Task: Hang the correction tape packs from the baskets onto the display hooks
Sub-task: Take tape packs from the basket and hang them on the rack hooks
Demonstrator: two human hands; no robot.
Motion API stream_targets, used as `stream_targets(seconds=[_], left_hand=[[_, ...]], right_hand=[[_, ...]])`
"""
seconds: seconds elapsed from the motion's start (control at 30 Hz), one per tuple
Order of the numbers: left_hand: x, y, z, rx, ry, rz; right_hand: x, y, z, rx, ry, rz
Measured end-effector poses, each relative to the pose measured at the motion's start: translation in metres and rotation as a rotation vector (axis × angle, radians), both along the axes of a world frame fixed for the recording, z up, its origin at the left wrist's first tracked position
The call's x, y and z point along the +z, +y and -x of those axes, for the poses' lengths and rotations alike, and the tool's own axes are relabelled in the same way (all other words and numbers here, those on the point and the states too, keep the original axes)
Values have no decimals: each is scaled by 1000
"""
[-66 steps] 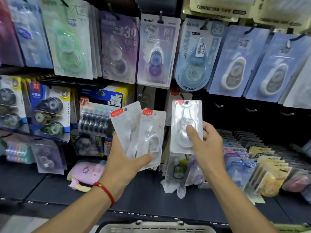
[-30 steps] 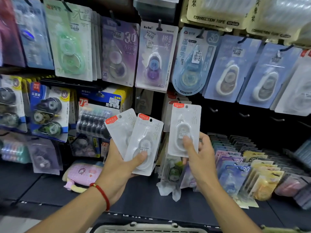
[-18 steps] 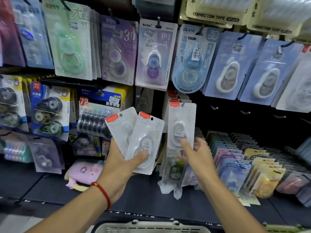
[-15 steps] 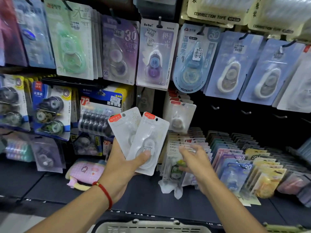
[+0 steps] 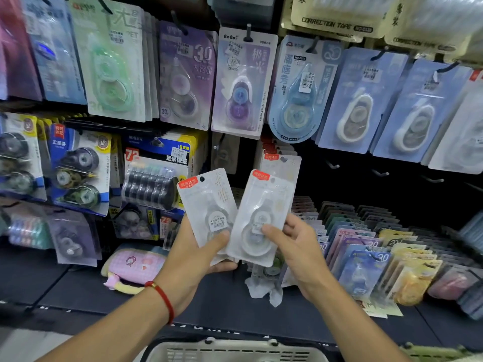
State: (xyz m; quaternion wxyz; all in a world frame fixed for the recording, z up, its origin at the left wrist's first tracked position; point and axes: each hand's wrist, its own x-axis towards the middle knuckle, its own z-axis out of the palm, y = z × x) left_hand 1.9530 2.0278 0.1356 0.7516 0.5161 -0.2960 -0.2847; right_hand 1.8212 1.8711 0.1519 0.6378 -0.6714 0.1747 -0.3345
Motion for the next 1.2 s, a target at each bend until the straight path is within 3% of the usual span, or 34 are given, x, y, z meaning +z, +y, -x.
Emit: stream_targets(seconds=[0.2, 0.33, 0.63, 0.83, 1.0, 1.13, 1.2], left_hand=[[-4, -5, -4, 84, -16, -47], [-5, -6, -3, 78, -50, -65], [-7, -6, -6, 101, -70, -65], [-8, -6, -8, 86, -83, -66], [-9, -8, -5, 100, -84, -85], [-8, -7, -1, 74, -128, -96], [-7, -7, 1, 47, -150, -94]], right_hand=[[12, -17, -1, -249, -133, -38], [17, -21, -1, -230, -154, -114], [25, -22, -6, -294, -157, -68], [7, -33, -10, -242, -115, -177], [0, -42, -16, -336, -74, -81], [-9, -37, -11, -499, 261, 139], [-9, -27, -6, -513, 245, 226]])
